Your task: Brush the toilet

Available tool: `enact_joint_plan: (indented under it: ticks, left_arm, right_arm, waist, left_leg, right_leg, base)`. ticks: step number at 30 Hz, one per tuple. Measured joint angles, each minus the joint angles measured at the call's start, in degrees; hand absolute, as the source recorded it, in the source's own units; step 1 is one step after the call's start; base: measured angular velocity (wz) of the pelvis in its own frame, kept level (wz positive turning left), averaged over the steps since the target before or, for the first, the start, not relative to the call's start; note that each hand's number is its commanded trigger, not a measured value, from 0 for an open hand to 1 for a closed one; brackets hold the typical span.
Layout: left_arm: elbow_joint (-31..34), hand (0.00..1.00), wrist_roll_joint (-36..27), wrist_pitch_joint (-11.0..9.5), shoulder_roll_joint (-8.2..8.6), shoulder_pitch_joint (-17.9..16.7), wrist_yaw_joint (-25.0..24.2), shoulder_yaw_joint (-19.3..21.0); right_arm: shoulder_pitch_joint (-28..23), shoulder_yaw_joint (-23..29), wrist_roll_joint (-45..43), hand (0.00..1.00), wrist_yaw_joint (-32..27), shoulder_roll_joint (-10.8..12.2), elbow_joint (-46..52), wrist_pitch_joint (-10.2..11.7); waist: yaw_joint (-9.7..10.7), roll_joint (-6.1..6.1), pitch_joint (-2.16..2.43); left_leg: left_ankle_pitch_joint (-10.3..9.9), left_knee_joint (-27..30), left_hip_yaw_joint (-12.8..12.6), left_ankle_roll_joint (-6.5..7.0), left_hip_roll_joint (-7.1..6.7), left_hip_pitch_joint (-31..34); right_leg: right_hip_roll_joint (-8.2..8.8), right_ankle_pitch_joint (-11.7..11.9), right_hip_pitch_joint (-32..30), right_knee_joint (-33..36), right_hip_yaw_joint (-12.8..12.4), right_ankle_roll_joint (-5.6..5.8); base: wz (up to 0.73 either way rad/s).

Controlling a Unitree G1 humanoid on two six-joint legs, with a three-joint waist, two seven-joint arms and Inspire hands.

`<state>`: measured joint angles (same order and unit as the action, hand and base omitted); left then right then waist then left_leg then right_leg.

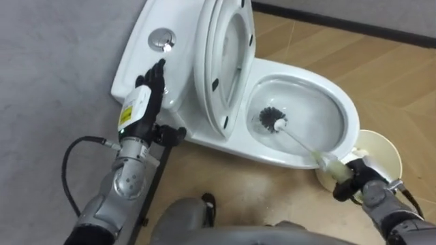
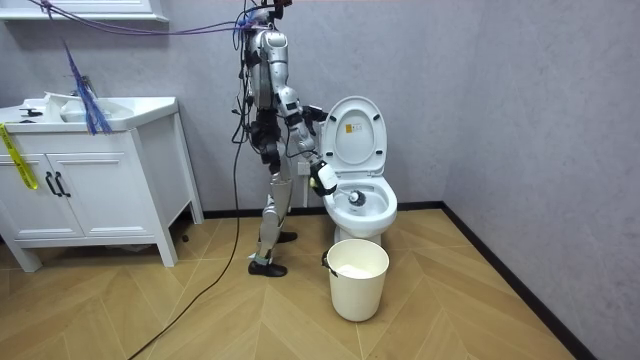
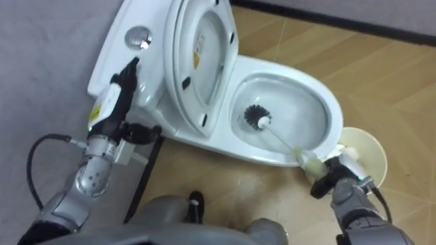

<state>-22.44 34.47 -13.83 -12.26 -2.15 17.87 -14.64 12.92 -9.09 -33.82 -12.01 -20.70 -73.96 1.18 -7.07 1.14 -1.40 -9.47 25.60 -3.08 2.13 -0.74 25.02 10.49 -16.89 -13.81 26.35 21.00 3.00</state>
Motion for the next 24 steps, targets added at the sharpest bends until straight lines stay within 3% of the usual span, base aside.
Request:
enact_joint_plan:
  ticks: [2, 4, 5, 8, 10, 13, 16, 21, 24]
  left_arm:
    - [0.0, 0.0, 0.2, 0.0, -0.58, 2.1, 1.0, -1.3]
    - [0.0, 0.0, 0.3, 0.0, -1.61, 5.5, 2.1, -3.0]
    - [0.0, 0.0, 0.4, 0.0, -1.93, 6.4, 2.5, -3.6]
    - [0.7, 0.0, 5.6, 0.1, -3.43, 8.7, 4.6, -4.3]
    - [1.1, 0.0, 7.6, 0.2, -5.4, 9.6, 7.2, -5.6]
    - [1.8, 0.0, 7.9, 0.2, -7.88, 10.7, 9.8, -7.9]
    - [2.5, 0.0, 8.2, 0.2, -9.26, 11.7, 11.1, -9.3]
    - [3.0, 0.0, 8.1, 0.4, -9.79, 12.9, 13.7, -10.2]
    - [3.0, 0.0, 7.6, 0.6, -10.1, 14.2, 15.3, -11.1]
  right_arm:
    - [2.1, -2.3, -0.7, 1.0, -0.6, -1.5, -0.1, -0.2]
    - [5.8, -4.9, -3.2, 1.0, -1.4, -3.7, -0.4, -1.0]
    - [6.4, -5.3, -3.7, 1.0, -1.7, -4.4, -0.3, -1.1]
    - [9.1, -6.7, -7.5, 1.0, -3.8, -6.6, 1.0, -1.8]
    - [11.5, -9.2, -9.3, 1.0, -5.4, -7.8, 1.2, -2.6]
    - [13.7, -14.0, -9.9, 1.0, -6.5, -9.9, 3.3, -3.8]
    - [15.1, -17.1, -11.1, 1.0, -6.7, -12.1, 5.2, -4.8]
    - [15.7, -19.8, -13.5, 1.0, -7.3, -13.7, 8.9, -7.3]
    - [16.1, -21.2, -11.8, 1.0, -8.6, -13.7, 9.6, -8.9]
  waist:
    - [-1.1, -0.01, -0.16]
    - [-1.4, 0.16, -1.1]
    - [-1.5, 0.2, -1.2]
    - [-2.4, 0.11, -1.3]
    - [-2.8, 0.34, -1.45]
    - [-3.6, 0.45, -1.45]
    - [-4.4, 0.52, -1.5]
    - [-4.6, 0.78, -1.54]
    - [-5.0, 1.03, -1.79]
  left_leg:
    - [0.2, 1.3, 0.0, 0.34, 0.01, 3.2]
    - [1.1, 1.8, 0.2, 0.78, -0.01, 7.0]
    - [1.4, 1.8, 0.2, 0.87, -0.11, 7.9]
    - [2.9, 2.0, -0.5, 1.24, -0.3, 12.2]
    - [3.1, 3.3, -1.1, 1.37, -0.03, 15.1]
    - [3.1, 5.1, -1.4, 1.4, 0.11, 17.9]
    - [2.9, 6.1, -1.5, 1.57, 0.03, 20.0]
    - [2.4, 8.8, -1.6, 1.49, 0.04, 23.8]
    - [2.1, 10.6, -1.5, 1.48, 0.0, 25.8]
  right_leg:
    - [0.58, -0.2, -3.9, 2.7, -0.4, -0.12]
    - [1.37, -0.4, -8.3, 4.7, -0.4, -0.4]
    - [1.52, -0.4, -9.3, 5.0, -0.4, -0.43]
    - [2.48, -0.5, -14.7, 7.5, -0.8, -0.78]
    - [2.54, -0.3, -17.7, 9.0, -1.3, -1.02]
    - [2.67, -0.6, -20.8, 10.9, -2.0, -1.27]
    - [3.47, -1.2, -23.5, 13.0, -2.2, -1.54]
    - [4.4, -2.5, -27.0, 16.2, -1.9, -2.06]
    - [4.6, -3.4, -29.3, 18.6, -2.5, -2.13]
  base:
    - [-0.07]
    - [0.04]
    - [0.07]
    - [-0.04]
    - [-0.07]
    - [-0.01]
    - [0.0]
    - [0.05]
    - [0.05]
